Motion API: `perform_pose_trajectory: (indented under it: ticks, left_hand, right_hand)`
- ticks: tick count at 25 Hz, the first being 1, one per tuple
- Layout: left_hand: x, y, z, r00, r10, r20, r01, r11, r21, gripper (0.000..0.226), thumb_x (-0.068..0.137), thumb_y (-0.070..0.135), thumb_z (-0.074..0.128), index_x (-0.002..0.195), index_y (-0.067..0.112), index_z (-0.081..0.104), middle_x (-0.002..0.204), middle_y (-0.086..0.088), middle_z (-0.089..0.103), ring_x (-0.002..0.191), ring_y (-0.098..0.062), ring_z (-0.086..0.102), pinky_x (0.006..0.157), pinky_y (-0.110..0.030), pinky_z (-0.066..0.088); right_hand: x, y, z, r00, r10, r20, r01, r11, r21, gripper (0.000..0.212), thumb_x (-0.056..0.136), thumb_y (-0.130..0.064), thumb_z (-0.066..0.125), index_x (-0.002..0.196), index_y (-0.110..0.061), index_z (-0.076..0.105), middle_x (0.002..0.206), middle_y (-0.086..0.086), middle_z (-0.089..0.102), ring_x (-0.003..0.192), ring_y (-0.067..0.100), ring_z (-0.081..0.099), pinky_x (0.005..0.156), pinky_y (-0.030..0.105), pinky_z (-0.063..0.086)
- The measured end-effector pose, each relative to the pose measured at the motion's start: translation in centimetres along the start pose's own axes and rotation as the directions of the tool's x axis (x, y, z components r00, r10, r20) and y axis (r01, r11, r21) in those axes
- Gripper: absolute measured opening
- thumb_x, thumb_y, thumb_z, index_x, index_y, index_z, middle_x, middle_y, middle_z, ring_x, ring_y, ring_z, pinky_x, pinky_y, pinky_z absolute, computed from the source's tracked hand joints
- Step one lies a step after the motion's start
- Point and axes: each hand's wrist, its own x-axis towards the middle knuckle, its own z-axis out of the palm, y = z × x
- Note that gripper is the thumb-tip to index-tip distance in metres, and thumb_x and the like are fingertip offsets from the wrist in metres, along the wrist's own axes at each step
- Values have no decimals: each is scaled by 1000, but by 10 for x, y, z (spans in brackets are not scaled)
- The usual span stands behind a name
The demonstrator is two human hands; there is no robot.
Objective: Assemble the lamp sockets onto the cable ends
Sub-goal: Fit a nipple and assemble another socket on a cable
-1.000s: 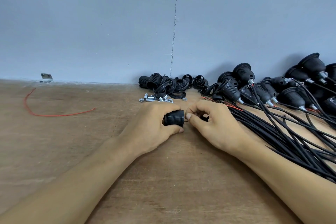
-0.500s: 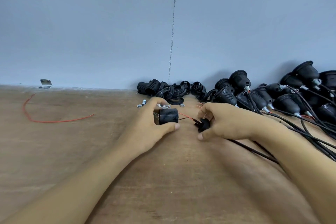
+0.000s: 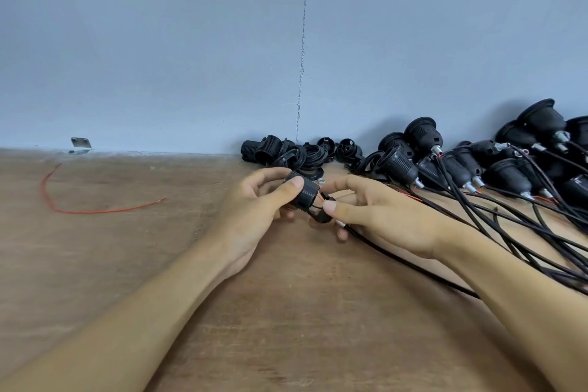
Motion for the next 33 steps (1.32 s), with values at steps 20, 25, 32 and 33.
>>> perform_pose_trajectory:
  ticks: [20,25,32,33]
  left_hand:
    - [-10,3,4,991,7,137,-44,963,267,31,79,31,68,108,22,72,96,-1,76,89,-15,73,83,-32,57]
    - [-13,-1,1,966,13,257,-129,887,443,70,58,46,83,122,33,59,104,7,75,98,-11,72,96,-42,57]
    - [-13,-3,4,975,133,177,-198,880,432,57,65,35,91,115,26,65,93,5,78,87,-13,75,89,-43,59]
    - [-13,-3,5,971,135,196,-207,885,417,53,68,30,92,114,23,67,91,1,79,86,-15,75,89,-44,59]
  right_hand:
    - [4,19,13,973,-229,-24,225,968,-115,37,97,-42,55,134,-40,55,70,-11,64,71,13,65,82,26,50]
    - [1,16,8,991,-132,-3,131,982,139,36,95,-38,60,131,-36,61,98,3,74,87,15,68,77,22,53]
    - [-2,7,9,988,-145,49,139,984,112,39,99,-32,54,138,-36,56,97,6,70,85,11,62,72,21,48]
    - [-2,7,8,988,-142,64,133,983,127,39,100,-31,53,139,-34,55,103,11,71,87,11,63,72,21,47]
